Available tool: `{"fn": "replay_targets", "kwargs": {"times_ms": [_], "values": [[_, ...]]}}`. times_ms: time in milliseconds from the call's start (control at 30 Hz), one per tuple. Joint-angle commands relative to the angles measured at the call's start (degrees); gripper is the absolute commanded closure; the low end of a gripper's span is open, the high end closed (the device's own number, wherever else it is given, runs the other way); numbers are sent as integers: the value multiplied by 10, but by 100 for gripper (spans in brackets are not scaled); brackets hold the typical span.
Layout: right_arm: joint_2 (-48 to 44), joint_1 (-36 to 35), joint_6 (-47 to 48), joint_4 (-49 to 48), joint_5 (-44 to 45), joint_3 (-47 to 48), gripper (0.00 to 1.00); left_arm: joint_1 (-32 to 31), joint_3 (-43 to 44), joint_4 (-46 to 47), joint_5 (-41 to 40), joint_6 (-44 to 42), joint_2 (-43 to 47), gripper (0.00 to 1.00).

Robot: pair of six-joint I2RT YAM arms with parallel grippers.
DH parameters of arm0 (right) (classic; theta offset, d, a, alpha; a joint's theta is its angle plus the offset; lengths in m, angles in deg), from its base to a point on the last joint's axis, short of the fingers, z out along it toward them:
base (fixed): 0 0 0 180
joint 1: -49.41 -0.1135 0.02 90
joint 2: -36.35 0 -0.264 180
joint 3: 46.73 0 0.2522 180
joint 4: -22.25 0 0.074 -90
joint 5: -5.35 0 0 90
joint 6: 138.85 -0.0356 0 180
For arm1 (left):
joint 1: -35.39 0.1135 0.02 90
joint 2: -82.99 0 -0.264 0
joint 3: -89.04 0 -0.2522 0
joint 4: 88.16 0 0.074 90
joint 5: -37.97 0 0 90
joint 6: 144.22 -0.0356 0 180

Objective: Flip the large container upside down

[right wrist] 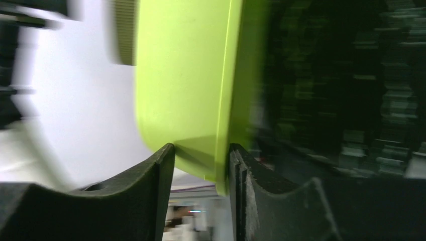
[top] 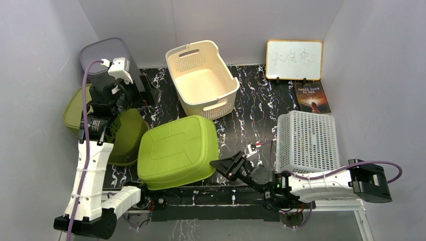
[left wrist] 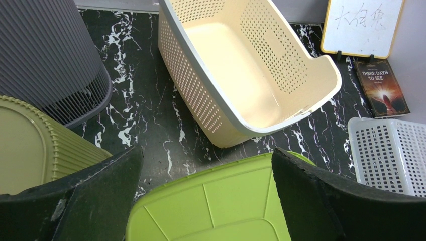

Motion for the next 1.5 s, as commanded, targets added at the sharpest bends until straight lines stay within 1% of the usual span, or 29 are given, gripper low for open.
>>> {"fn": "replay_targets", "kwargs": {"times_ms": [0,67,200,400,500,533,567,600,633,700,733,867,933,967,1067,1233,1300,1467], "values": [[16,-5,-50,224,21,-33,57,-1,3,18,12,4,2,2],[24,-5,-61,222,16,-38,55,-1,2,19,14,4,2,2],[34,-5,-60,226,23,-35,54,-1,-1,19,14,6,5,2],[27,-5,-54,280,44,-16,52,-1,-4,13,11,5,13,2],[26,-6,-35,354,66,23,52,-1,-3,10,14,3,11,2],[29,-6,-22,402,79,47,50,-1,-2,8,17,2,10,2],[33,-6,-2,424,94,69,48,-1,-2,8,19,1,7,2],[39,-6,26,467,109,112,46,-1,-3,6,20,-1,6,2],[45,-6,64,488,127,144,43,-1,-3,5,20,-3,5,2],[63,-6,162,513,156,217,41,-1,-3,5,18,-5,4,2],[75,-6,214,524,169,252,37,-1,-2,7,18,-6,3,2],[133,-5,456,516,197,371,22,-1,19,5,31,-7,-12,2],[167,-1,576,502,195,428,17,-1,35,4,33,-8,-22,2],[185,3,615,503,195,458,14,-1,43,4,34,-8,-26,2],[242,44,727,497,142,536,13,-1,67,6,38,-2,-35,2],[310,121,822,491,28,647,12,-1,85,21,48,16,-35,2],[334,149,847,492,-8,690,12,-1,85,27,47,19,-31,2],[409,240,869,536,-186,818,13,-1,77,40,48,21,-18,2]]}}
